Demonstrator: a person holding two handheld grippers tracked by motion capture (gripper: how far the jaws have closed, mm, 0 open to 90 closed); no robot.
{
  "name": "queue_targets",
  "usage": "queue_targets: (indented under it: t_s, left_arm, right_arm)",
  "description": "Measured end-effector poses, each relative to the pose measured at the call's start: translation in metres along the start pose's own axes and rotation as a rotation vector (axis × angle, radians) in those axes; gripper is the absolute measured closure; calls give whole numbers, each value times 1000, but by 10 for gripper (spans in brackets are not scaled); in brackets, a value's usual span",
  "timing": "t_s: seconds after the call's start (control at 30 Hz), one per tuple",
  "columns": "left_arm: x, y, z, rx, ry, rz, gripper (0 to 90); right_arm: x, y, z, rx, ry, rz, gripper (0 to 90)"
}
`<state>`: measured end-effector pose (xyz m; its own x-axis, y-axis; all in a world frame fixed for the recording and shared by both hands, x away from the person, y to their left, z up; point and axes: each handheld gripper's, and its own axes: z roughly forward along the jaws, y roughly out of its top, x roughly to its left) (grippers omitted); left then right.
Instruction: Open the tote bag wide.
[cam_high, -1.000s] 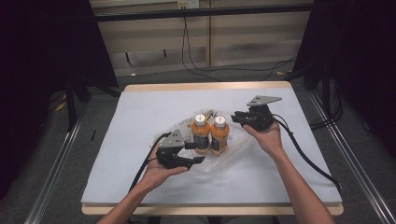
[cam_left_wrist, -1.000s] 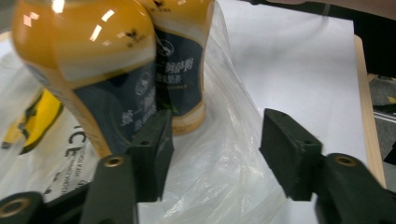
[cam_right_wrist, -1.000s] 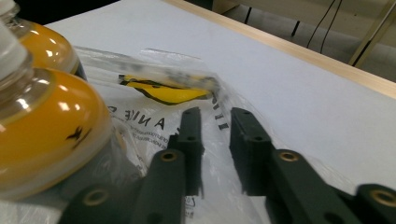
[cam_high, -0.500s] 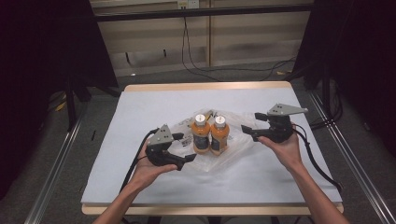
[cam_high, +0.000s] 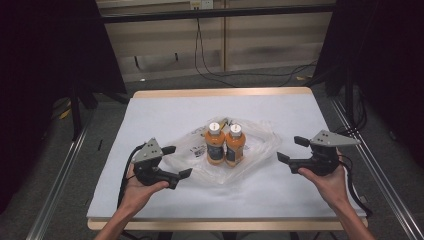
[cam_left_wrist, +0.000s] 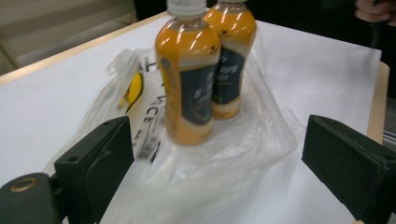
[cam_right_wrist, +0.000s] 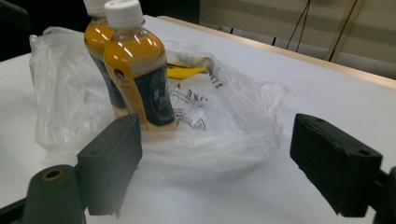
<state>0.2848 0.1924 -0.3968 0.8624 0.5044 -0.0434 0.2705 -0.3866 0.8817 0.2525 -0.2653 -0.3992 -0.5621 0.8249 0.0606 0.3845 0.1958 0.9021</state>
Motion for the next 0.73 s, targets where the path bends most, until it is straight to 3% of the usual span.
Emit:
queue_targets:
  t_s: [0.1, 0.3, 0.37, 0.47, 0.57, 0.63, 0.7, 0.73]
  left_arm:
    - [-4, -7, -8, -7, 20, 16, 79]
    - [9, -31, -22, 2, 72, -40, 63]
    - [13, -39, -26, 25, 99, -48, 61]
    - [14, -51, -32, 48, 128, -56, 61]
    - [15, -63, -38, 42, 136, -80, 60]
    - [16, -68, -44, 33, 159, -84, 59]
    - [20, -73, -52, 9, 166, -93, 52]
    - [22, -74, -53, 6, 182, -98, 48]
  right_arm:
    - [0, -9, -8, -1, -7, 17, 168]
    - [6, -26, -23, 9, -24, 33, 157]
    - [6, -33, -27, 11, -33, 42, 154]
    - [4, -42, -33, 5, -36, 87, 149]
    - [2, -53, -40, 36, -78, 67, 149]
    - [-1, -60, -45, 6, -79, 101, 149]
    - [-1, -63, -50, 11, -122, 60, 143]
    - [-3, -63, -51, 4, -113, 72, 141]
